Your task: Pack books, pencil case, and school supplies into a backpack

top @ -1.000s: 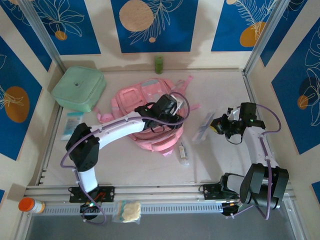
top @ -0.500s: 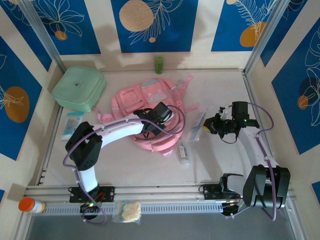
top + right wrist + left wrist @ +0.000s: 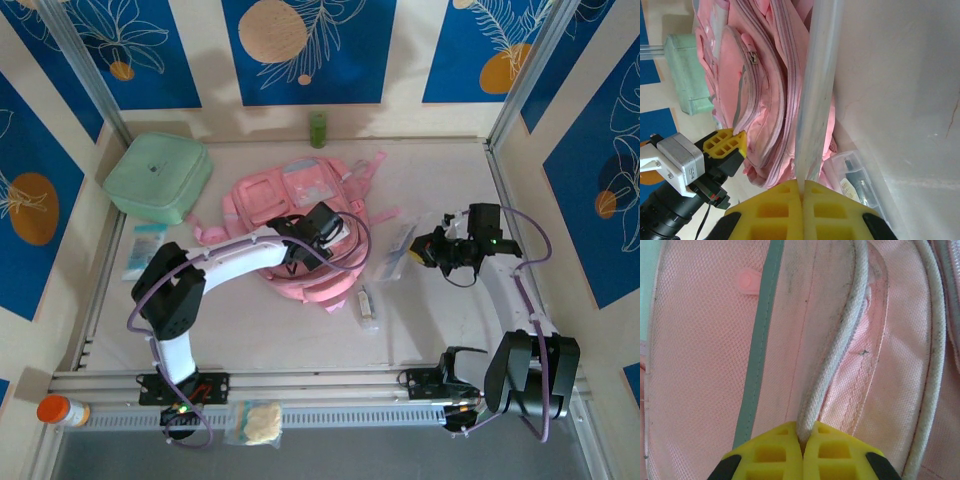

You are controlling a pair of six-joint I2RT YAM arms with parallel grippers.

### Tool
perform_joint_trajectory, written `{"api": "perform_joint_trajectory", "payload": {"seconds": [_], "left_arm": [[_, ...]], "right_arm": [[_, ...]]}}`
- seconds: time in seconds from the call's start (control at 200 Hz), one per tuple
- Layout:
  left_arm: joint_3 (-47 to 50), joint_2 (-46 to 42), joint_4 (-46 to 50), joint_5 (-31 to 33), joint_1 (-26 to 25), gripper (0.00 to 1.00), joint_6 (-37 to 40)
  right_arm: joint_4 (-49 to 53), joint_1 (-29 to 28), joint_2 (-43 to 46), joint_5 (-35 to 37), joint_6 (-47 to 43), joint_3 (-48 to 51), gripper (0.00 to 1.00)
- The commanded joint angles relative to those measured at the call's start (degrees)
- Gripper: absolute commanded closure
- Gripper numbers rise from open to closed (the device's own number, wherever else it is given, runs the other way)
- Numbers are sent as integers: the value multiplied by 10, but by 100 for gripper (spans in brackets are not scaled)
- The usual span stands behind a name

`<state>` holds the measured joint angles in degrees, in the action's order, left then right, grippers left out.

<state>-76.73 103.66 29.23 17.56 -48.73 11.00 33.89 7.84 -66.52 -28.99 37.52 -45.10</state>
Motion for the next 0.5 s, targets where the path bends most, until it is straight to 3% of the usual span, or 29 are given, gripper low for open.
{"api": "perform_joint_trajectory", "payload": {"seconds": [0.0,0.265,0.495], "left_arm": [[-31,-36,-5,-8,14,100,-4],[-125,-63,51,34,14,100,-60],[-180,-68,57,23,16,100,-131]], "right_arm": [[7,10,14,-36,-9,-7,100],[-21,-6,2,-52,9,-30,100],[-189,-104,-44,-53,124,-24,100]]}}
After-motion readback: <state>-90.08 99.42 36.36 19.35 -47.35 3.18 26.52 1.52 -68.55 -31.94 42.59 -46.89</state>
